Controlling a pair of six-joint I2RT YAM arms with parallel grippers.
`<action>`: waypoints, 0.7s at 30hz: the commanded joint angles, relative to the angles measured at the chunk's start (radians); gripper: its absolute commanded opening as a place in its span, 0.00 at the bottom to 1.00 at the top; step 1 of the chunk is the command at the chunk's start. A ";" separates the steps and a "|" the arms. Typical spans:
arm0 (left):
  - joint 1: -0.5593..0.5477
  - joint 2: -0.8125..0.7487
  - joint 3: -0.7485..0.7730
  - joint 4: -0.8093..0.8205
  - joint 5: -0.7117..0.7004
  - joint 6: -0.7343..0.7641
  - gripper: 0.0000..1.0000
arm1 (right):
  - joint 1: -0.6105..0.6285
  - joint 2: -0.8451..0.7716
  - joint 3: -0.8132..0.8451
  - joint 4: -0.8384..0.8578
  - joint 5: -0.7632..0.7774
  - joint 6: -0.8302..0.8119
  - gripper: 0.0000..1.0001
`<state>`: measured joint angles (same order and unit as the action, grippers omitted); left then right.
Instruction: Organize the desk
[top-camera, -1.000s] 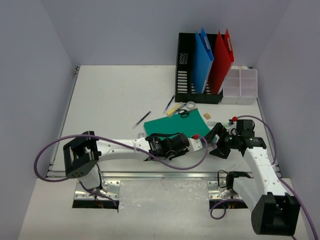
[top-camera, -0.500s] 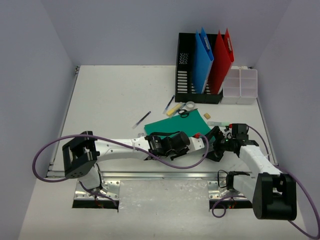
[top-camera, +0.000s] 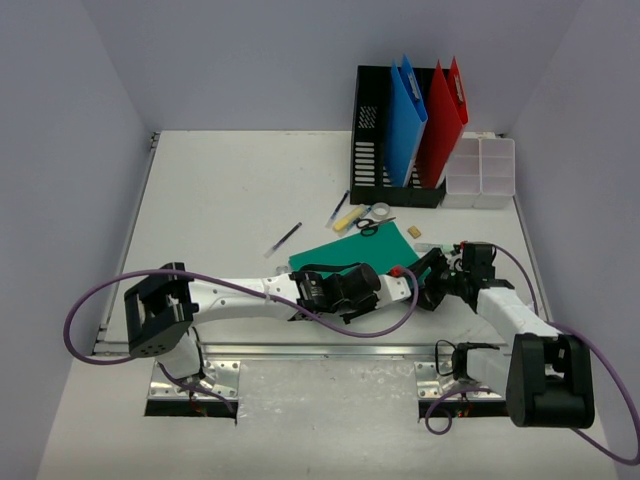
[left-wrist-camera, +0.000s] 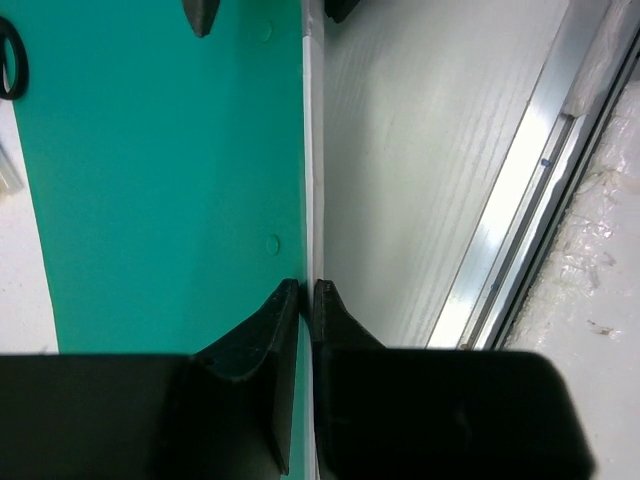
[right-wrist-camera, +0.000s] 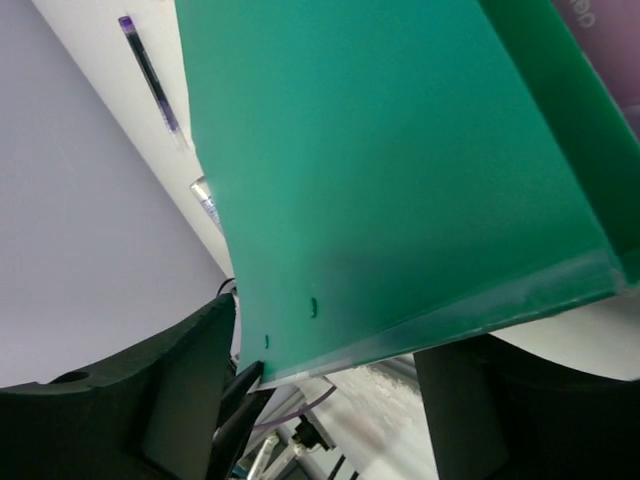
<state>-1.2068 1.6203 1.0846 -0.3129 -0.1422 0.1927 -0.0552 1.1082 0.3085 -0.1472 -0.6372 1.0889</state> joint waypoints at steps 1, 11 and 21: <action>-0.023 -0.024 0.081 0.034 0.054 -0.048 0.00 | 0.011 0.008 -0.002 0.035 0.037 -0.004 0.59; -0.051 -0.034 0.086 0.038 0.075 -0.058 0.03 | 0.008 -0.066 0.019 -0.059 0.047 -0.082 0.15; -0.016 -0.145 0.059 -0.005 0.022 -0.020 0.55 | 0.008 -0.239 0.089 -0.150 0.017 -0.206 0.00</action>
<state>-1.2554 1.5881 1.1446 -0.3368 -0.0948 0.1550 -0.0498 0.9470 0.3352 -0.2702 -0.6235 0.9817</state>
